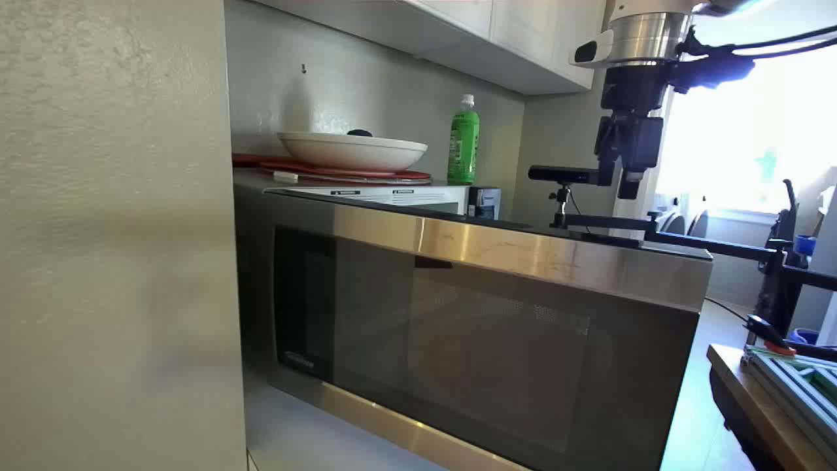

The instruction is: Place the green cone shaped object on the far left side of the red mat in front of the microwave

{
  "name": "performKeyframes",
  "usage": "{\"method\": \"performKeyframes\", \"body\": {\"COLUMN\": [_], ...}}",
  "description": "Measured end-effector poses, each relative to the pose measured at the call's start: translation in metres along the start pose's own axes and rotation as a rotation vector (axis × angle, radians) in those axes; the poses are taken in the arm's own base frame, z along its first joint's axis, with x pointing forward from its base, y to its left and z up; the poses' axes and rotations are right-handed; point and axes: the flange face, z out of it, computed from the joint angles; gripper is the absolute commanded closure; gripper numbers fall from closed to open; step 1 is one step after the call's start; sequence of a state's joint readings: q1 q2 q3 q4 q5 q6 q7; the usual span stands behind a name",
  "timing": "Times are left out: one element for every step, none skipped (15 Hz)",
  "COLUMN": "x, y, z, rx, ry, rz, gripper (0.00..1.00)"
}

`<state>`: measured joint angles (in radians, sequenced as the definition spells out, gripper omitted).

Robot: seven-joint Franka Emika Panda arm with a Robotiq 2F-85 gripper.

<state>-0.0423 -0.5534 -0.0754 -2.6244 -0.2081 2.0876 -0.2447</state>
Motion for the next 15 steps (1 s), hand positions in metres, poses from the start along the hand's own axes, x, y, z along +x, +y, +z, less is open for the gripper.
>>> {"method": "performKeyframes", "body": {"x": [0.000,0.000,0.000,0.000,0.000,0.000,0.000,0.000,0.000,-0.001,-0.003,-0.007,-0.014,-0.020,-0.027], "y": [0.000,0.000,0.000,0.000,0.000,0.000,0.000,0.000,0.002,0.009,0.022,0.040,0.059,0.079,0.097], "z": [0.000,0.000,0.000,0.000,0.000,0.000,0.000,0.000,0.000,0.002,0.006,0.013,0.022,0.031,0.041], "rx": [0.000,0.000,0.000,0.000,0.000,0.000,0.000,0.000,-0.002,-0.010,-0.020,-0.030,-0.036,-0.038,-0.037], "ry": [0.000,0.000,0.000,0.000,0.000,0.000,0.000,0.000,0.004,0.009,0.013,0.018,0.020,0.024,0.030], "rz": [0.000,0.000,0.000,0.000,0.000,0.000,0.000,0.000,0.014,0.043,0.084,0.137,0.200,0.264,0.327], "gripper": [0.00,0.00,0.00,0.00,0.00,0.00,0.00,0.00,0.00,0.00,0.00,0.00,0.00,0.00,0.00]}}
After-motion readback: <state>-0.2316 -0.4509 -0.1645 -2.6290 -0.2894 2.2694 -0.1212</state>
